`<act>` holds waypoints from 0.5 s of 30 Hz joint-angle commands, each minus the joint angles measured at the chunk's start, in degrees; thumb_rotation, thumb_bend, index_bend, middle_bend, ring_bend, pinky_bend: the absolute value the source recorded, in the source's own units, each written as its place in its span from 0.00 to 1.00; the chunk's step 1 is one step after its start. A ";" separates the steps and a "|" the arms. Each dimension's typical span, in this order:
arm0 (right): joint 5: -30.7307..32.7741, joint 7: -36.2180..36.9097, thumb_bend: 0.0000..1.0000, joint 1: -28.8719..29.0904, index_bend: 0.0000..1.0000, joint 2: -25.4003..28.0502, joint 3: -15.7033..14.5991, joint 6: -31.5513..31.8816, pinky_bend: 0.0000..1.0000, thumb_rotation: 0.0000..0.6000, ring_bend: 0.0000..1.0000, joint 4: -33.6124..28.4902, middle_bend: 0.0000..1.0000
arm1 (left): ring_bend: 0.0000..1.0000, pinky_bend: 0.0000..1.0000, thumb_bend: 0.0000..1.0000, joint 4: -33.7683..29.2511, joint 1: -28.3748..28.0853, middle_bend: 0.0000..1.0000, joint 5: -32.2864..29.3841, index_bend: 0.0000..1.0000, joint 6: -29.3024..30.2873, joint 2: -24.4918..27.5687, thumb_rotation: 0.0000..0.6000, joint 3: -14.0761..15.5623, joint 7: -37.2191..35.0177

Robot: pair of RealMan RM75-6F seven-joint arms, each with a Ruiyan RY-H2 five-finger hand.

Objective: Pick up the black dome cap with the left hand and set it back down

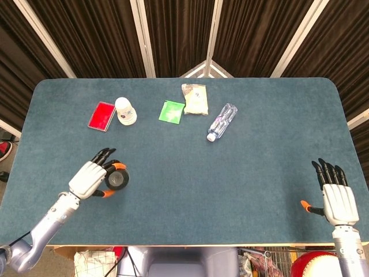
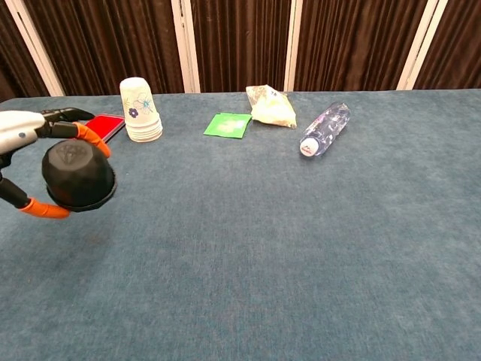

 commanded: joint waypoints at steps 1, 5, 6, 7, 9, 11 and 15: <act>0.07 0.00 0.15 0.03 0.04 0.11 0.01 -0.11 0.01 1.00 0.04 -0.06 0.02 | 0.00 0.00 0.48 10.14 1.79 0.47 -0.81 0.40 4.32 -6.84 1.00 -0.70 2.52; 0.06 0.01 0.15 0.02 0.04 0.15 -0.06 -0.17 0.01 1.00 0.04 -0.13 0.02 | 0.00 0.00 0.48 13.79 1.22 0.46 -0.94 0.40 4.74 -8.31 1.00 -0.24 -0.23; 0.04 0.02 0.15 0.01 0.04 0.14 -0.07 -0.15 0.01 1.00 0.04 -0.12 0.02 | 0.00 0.00 0.48 14.73 1.15 0.46 -1.04 0.40 4.83 -8.74 1.00 -0.13 -1.03; 0.05 0.04 0.15 -0.01 0.04 0.13 -0.07 -0.13 0.01 1.00 0.04 -0.09 0.02 | 0.00 0.00 0.48 16.08 1.03 0.46 -1.23 0.40 4.90 -9.37 1.00 0.04 -2.43; 0.04 0.04 0.15 -0.02 0.04 0.12 -0.09 -0.12 0.01 1.00 0.04 -0.05 0.02 | 0.00 0.00 0.48 17.58 0.89 0.45 -1.60 0.39 4.74 -10.10 1.00 0.30 -4.53; 0.04 0.06 0.15 -0.02 0.04 0.10 -0.11 -0.15 0.01 1.00 0.04 0.01 0.02 | 0.00 0.00 0.48 18.57 0.66 0.45 -2.15 0.39 4.31 -10.74 1.00 0.64 -7.95; 0.06 -0.01 0.15 0.02 0.04 0.04 -0.18 -0.30 0.01 1.00 0.04 0.13 0.02 | 0.00 0.00 0.48 18.57 0.16 0.44 -3.36 0.39 3.24 -11.28 1.00 1.02 -15.18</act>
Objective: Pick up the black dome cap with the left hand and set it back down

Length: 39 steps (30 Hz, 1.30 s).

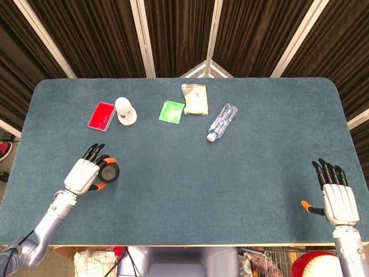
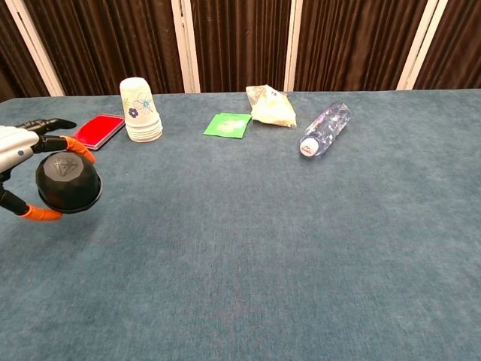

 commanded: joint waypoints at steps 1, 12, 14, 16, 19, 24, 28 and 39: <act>0.01 0.01 0.15 0.02 0.04 -0.02 -0.05 -0.08 0.01 1.00 0.04 0.04 0.02 | 0.00 0.00 0.48 0.76 -0.61 0.44 -1.65 0.39 -1.04 -1.41 1.00 0.64 -7.16; 0.52 -0.45 0.15 0.45 0.04 -0.53 0.18 -0.73 0.01 1.00 0.04 0.32 0.02 | 0.00 0.00 0.48 -0.14 -2.01 0.39 -5.32 0.38 -6.56 -1.63 1.00 1.23 -12.96; 0.65 -0.52 0.15 0.54 0.04 -0.68 0.23 -0.87 0.01 1.00 0.04 0.48 0.02 | 0.00 0.00 0.47 -0.15 -2.30 0.37 -5.66 0.38 -7.28 -1.86 1.00 1.32 -13.20; 0.63 -0.57 0.15 0.48 0.04 -0.73 0.21 -0.74 0.01 1.00 0.04 0.51 0.02 | 0.00 0.00 0.46 -0.13 -2.61 0.35 -5.93 0.37 -7.90 -2.16 1.00 1.39 -13.37; 0.46 -0.54 0.15 0.25 0.04 -0.55 0.07 -0.42 0.01 1.00 0.04 0.30 0.02 | 0.00 0.00 0.45 -0.32 -3.10 0.32 -6.23 0.37 -8.73 -2.50 1.00 1.55 -13.47; 0.57 -0.27 0.15 0.28 0.04 -0.37 0.10 -0.58 0.01 1.00 0.04 0.25 0.02 | 0.00 0.00 0.41 -0.53 -3.61 0.22 -5.94 0.34 -9.17 -2.81 1.00 2.14 -13.15; 0.55 -0.15 0.15 0.39 0.04 -0.41 0.13 -0.72 0.01 1.00 0.04 0.31 0.02 | 0.00 0.00 0.35 -0.99 -4.03 0.09 -6.26 0.25 -10.52 -2.55 1.00 2.72 -12.77; 0.45 -0.16 0.15 0.40 0.04 -0.37 0.02 -0.77 0.01 1.00 0.04 0.23 0.02 | 0.00 0.00 0.33 -3.06 -5.02 0.00 -4.06 0.17 -9.32 -1.08 1.00 4.35 -12.63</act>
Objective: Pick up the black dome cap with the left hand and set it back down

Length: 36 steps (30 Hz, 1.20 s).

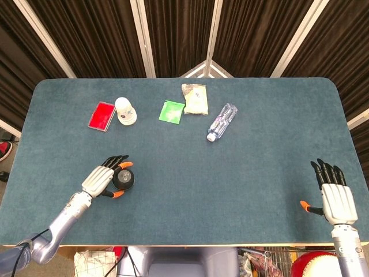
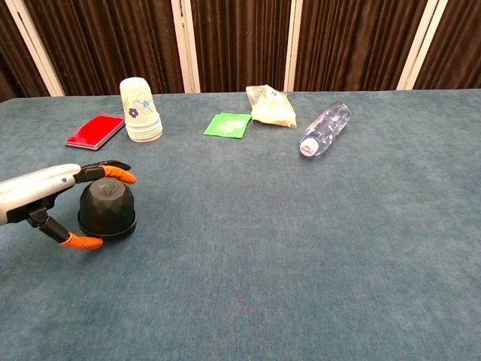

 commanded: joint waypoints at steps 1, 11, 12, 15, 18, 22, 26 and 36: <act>0.13 0.07 0.15 0.08 0.04 -0.10 0.11 -0.07 0.01 1.00 0.04 0.10 0.02 | 0.00 0.00 0.33 -0.53 -0.10 0.00 0.04 0.17 0.05 0.46 1.00 0.26 0.46; 0.01 0.11 0.15 -0.02 0.04 -0.01 0.09 0.19 0.01 1.00 0.04 -0.04 0.02 | 0.00 0.00 0.33 -2.48 -0.19 0.00 -0.82 0.17 -0.72 1.98 1.00 0.70 2.10; 0.06 0.08 0.15 0.03 0.04 -0.05 0.09 0.08 0.01 1.00 0.04 0.04 0.02 | 0.00 0.00 0.33 -2.59 -0.19 0.00 -0.88 0.17 -0.79 2.06 1.00 0.72 2.21; 0.08 -0.16 0.15 0.05 0.04 -0.15 0.16 0.18 0.01 1.00 0.04 0.08 0.02 | 0.00 0.00 0.29 -3.66 -0.28 0.00 -1.03 0.17 -1.31 2.84 1.00 1.08 3.03; 0.09 -0.32 0.15 0.03 0.04 -0.13 0.21 0.31 0.01 1.00 0.04 0.00 0.02 | 0.00 0.00 0.26 -4.55 -0.36 0.00 -1.09 0.15 -1.86 3.66 1.00 1.50 4.36; 0.01 -0.44 0.15 0.02 0.04 -0.10 0.25 0.48 0.01 1.00 0.04 -0.15 0.02 | 0.00 0.00 0.24 -6.20 -0.30 0.00 -1.78 0.14 -2.38 4.86 1.00 1.57 6.36; -0.01 -0.39 0.15 -0.06 0.04 -0.08 0.30 0.70 0.01 1.00 0.04 -0.19 0.02 | 0.00 0.00 0.22 -7.29 -0.24 0.00 -2.42 0.13 -2.70 5.75 1.00 1.51 8.01; 0.11 -0.88 0.15 0.10 0.04 -0.37 0.28 0.46 0.01 1.00 0.04 0.13 0.02 | 0.00 0.00 0.22 -9.53 0.56 0.04 -3.27 0.15 -0.56 6.91 1.00 0.68 8.68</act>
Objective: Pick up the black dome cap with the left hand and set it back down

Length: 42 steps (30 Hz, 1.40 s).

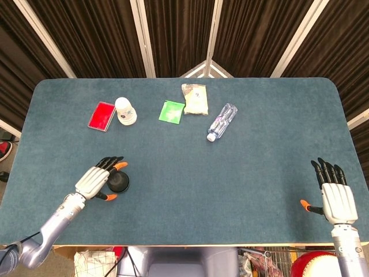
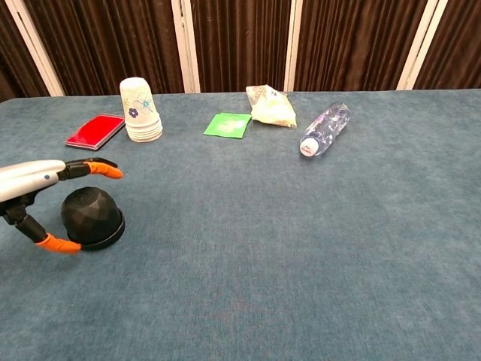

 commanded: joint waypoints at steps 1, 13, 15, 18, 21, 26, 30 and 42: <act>-0.12 -0.09 0.15 -0.05 0.04 -0.11 -0.14 0.05 0.01 1.00 0.04 0.07 0.02 | 0.00 0.00 0.22 -0.09 0.30 0.06 -0.22 0.16 0.69 0.07 1.00 -0.30 0.16; -0.07 0.12 0.15 -0.06 0.04 -0.27 0.00 0.20 0.01 1.00 0.04 0.39 0.02 | 0.00 0.00 0.26 -0.73 0.47 0.18 -1.74 0.16 0.25 -0.81 1.00 -0.80 3.66; -0.06 0.14 0.15 -0.13 0.04 -0.16 0.00 0.30 0.01 1.00 0.04 0.21 0.02 | 0.00 0.00 0.27 -0.74 0.53 0.19 -2.10 0.16 0.15 -0.99 1.00 -0.93 4.48; -0.21 0.21 0.15 -0.23 0.04 0.01 -0.13 0.37 0.01 1.00 0.04 0.04 0.02 | 0.00 0.00 0.32 -0.96 0.50 0.23 -2.48 0.16 -0.11 -1.16 1.00 -1.05 5.22; -0.15 0.35 0.15 -0.09 0.04 -0.10 -0.11 0.09 0.01 1.00 0.04 0.39 0.02 | 0.00 0.00 0.39 -1.33 0.54 0.26 -2.40 0.17 0.20 -1.24 1.00 -1.11 5.54; -0.19 0.36 0.15 0.08 0.04 -0.32 -0.05 -0.07 0.01 1.00 0.04 0.64 0.02 | 0.00 0.00 0.43 -1.56 0.61 0.27 -2.13 0.18 1.01 -1.27 1.00 -1.34 5.74; -0.27 0.18 0.15 0.03 0.04 -0.40 -0.14 0.02 0.01 1.00 0.04 0.62 0.02 | 0.00 0.00 0.43 -1.85 0.63 0.27 -1.98 0.18 1.42 -1.06 1.00 -1.46 5.46; -0.06 -0.32 0.15 -0.01 0.04 -0.34 -0.02 0.18 0.01 1.00 0.04 0.22 0.02 | 0.00 0.00 0.43 -6.54 -0.21 0.24 -1.22 0.20 1.55 -0.46 1.00 -1.92 -0.28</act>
